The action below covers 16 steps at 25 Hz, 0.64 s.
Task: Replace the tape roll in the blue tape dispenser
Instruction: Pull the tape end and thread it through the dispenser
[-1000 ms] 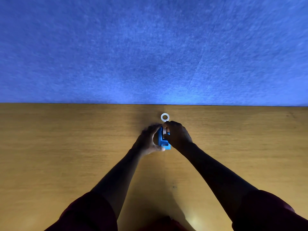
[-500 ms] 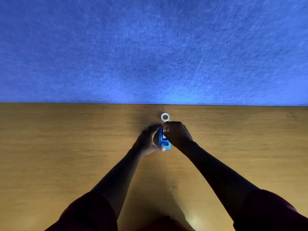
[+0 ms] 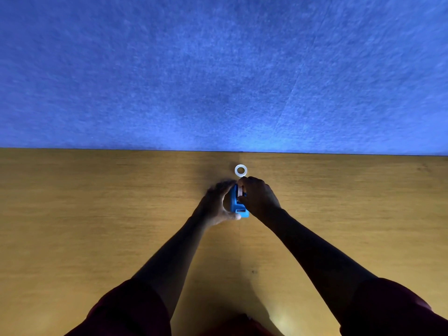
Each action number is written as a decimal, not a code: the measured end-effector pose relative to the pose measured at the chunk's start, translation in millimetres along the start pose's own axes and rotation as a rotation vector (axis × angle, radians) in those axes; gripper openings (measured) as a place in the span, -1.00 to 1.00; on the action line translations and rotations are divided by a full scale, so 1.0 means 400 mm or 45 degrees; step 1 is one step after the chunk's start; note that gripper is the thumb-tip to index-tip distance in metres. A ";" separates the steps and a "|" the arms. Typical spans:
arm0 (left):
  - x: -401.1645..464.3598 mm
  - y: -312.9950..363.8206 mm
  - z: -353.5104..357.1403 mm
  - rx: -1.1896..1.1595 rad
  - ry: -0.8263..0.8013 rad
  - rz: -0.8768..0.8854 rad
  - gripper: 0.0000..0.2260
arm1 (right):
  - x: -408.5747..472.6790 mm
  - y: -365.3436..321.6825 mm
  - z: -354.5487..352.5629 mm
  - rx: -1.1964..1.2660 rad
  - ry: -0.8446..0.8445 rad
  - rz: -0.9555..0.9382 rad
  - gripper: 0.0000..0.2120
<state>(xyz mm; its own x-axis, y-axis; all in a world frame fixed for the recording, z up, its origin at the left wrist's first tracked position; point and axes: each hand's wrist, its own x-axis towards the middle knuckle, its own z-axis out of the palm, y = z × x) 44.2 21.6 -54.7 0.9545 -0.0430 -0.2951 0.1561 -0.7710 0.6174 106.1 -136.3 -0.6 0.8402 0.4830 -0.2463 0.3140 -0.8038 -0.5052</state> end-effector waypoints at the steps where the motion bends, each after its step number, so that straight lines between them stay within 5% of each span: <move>1: 0.000 -0.001 0.001 0.001 -0.003 -0.006 -0.01 | 0.003 0.001 -0.002 0.006 -0.004 0.008 -0.79; 6: 0.000 -0.004 0.005 0.007 0.012 0.005 -0.02 | 0.023 0.003 -0.012 0.020 -0.023 0.025 -0.88; 16: 0.006 -0.014 0.014 0.044 0.025 0.017 -0.02 | 0.016 0.008 -0.005 0.028 -0.035 0.026 -0.71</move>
<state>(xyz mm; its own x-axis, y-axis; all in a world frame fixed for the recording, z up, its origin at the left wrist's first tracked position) 44.1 22.2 -62.8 0.9614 -0.0413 -0.2721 0.1345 -0.7920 0.5955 113.4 -136.3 -2.1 0.8340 0.4759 -0.2792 0.2866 -0.8061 -0.5177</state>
